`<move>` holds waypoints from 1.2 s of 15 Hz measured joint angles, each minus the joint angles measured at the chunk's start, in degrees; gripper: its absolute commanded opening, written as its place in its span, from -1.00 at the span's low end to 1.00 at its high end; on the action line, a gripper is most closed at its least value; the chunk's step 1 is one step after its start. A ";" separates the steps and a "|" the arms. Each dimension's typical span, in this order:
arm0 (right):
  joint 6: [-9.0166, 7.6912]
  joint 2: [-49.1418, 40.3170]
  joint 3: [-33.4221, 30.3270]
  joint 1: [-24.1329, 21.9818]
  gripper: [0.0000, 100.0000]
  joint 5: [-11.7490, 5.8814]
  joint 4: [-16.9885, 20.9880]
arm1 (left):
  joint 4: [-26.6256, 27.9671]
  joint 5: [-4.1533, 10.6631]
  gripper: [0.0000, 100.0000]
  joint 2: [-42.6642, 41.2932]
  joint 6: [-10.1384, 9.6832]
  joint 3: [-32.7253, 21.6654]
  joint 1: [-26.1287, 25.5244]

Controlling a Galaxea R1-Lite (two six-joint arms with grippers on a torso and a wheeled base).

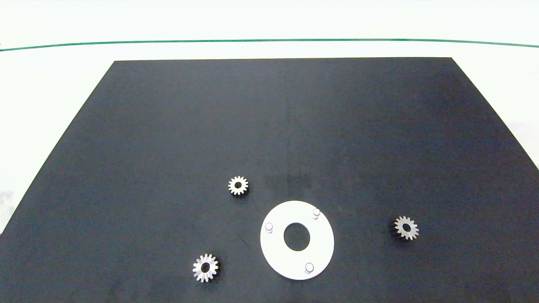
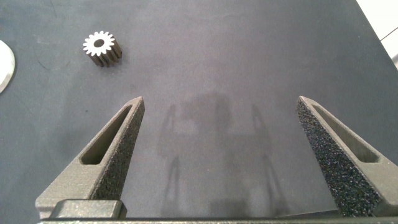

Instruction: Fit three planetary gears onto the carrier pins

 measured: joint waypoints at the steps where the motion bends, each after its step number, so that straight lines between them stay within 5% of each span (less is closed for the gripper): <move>1: 0.00 0.00 0.00 0.02 1.00 0.00 0.00 | 0.00 0.02 1.00 0.00 -0.02 0.00 0.00; 14: -0.41 0.16 -0.20 -0.18 1.00 -0.37 0.32 | -0.09 -0.24 1.00 0.00 0.52 0.00 0.00; 16: -1.61 0.96 -1.85 -0.21 1.00 -0.39 2.80 | 1.99 -0.41 1.00 0.48 1.83 -1.63 -0.20; 18: -2.56 3.88 -9.24 0.60 1.00 -0.22 7.79 | 8.46 -0.46 1.00 3.27 2.57 -9.08 -1.63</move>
